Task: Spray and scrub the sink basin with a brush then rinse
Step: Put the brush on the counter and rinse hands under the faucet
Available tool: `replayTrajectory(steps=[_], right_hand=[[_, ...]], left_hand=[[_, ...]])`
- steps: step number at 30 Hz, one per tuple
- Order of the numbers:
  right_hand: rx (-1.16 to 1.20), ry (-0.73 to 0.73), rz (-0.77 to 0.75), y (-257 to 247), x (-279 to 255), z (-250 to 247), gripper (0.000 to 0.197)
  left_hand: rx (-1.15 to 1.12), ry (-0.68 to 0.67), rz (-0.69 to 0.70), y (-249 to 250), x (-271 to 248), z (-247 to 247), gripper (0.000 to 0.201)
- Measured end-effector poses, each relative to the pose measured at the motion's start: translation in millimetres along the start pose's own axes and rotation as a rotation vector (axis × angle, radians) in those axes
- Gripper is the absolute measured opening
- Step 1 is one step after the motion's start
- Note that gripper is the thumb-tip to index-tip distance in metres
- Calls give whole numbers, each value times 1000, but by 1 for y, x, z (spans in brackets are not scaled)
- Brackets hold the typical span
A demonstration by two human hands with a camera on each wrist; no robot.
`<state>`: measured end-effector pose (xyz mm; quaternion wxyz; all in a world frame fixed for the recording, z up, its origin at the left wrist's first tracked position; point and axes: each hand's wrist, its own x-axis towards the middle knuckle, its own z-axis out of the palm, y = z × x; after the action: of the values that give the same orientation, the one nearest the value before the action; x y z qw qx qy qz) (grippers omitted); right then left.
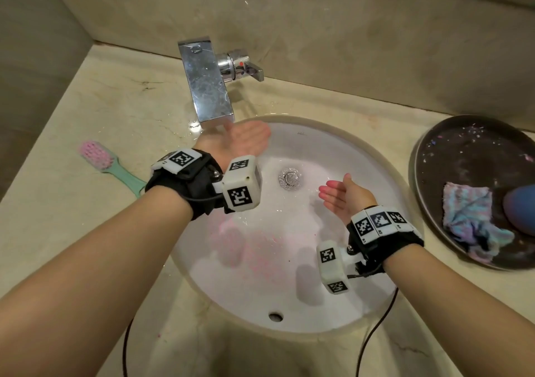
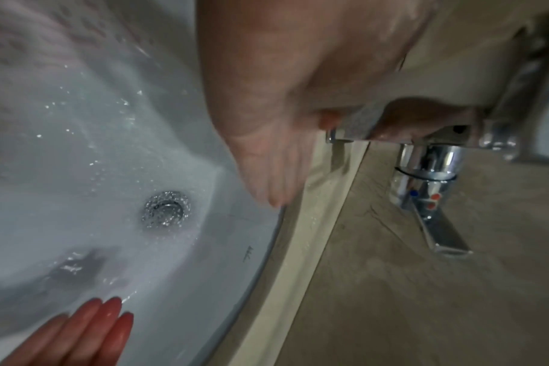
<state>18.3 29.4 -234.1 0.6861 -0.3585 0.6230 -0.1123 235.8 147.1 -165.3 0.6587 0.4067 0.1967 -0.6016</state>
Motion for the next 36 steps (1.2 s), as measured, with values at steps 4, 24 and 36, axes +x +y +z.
replayTrajectory(steps=[4,24,36], right_hand=[[0,-6,3,1,-1,1,47],[-90,-247,69,-6,-23,95,45],[1,-349,108,-9,-38,165,38]], left_hand=[[15,169,54,0,6,0,48],[333,337,44,16,-61,-60,30],[119,388,244,19,-122,-112,32]])
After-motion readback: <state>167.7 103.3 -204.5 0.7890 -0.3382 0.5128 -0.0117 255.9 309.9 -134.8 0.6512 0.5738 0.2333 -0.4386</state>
